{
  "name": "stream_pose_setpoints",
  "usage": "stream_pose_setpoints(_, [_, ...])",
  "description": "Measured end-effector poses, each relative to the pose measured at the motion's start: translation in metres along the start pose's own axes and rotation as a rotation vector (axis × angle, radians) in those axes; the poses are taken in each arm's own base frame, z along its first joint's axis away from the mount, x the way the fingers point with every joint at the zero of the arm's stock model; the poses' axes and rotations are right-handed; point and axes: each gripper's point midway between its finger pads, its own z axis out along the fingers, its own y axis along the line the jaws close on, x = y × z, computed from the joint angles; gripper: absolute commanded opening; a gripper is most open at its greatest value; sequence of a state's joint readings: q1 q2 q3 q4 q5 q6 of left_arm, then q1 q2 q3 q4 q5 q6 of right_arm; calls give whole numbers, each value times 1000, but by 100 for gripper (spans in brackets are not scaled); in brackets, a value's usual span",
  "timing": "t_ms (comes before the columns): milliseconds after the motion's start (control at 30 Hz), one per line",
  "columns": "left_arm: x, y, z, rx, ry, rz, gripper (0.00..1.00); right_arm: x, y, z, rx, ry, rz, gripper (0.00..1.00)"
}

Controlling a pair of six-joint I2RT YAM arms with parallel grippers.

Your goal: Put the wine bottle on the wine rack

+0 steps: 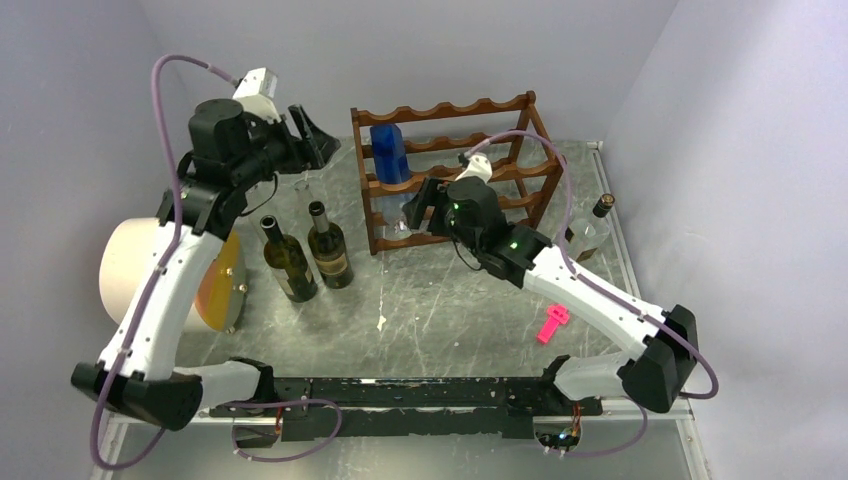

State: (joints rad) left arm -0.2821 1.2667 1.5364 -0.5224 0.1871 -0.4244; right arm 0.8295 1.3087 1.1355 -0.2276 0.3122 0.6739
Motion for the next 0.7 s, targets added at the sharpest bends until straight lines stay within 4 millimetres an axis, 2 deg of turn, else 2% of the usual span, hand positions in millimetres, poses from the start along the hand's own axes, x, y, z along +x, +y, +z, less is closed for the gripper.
stream_pose_setpoints(67, [0, -5, -14, 20, -10, 15, 75, -7, -5, -3, 16, -5, -3, 71])
stream_pose_setpoints(167, [2, -13, -31, 57, -13, 50, 73, -14, -8, 2, 38, 9, -27, 62])
stream_pose_setpoints(300, [16, -20, -45, 116, 15, 87, 73, -17, 3, 18, 32, 51, -86, 54])
stream_pose_setpoints(433, [37, -22, -48, 165, 76, 101, 72, -9, 13, 35, 4, 108, -147, 51])
stream_pose_setpoints(500, [45, -21, -46, 174, 103, 103, 72, -3, 17, 45, -10, 138, -172, 46])
stream_pose_setpoints(700, [55, -18, -42, 179, 138, 105, 72, 8, 33, 74, -59, 198, -221, 42])
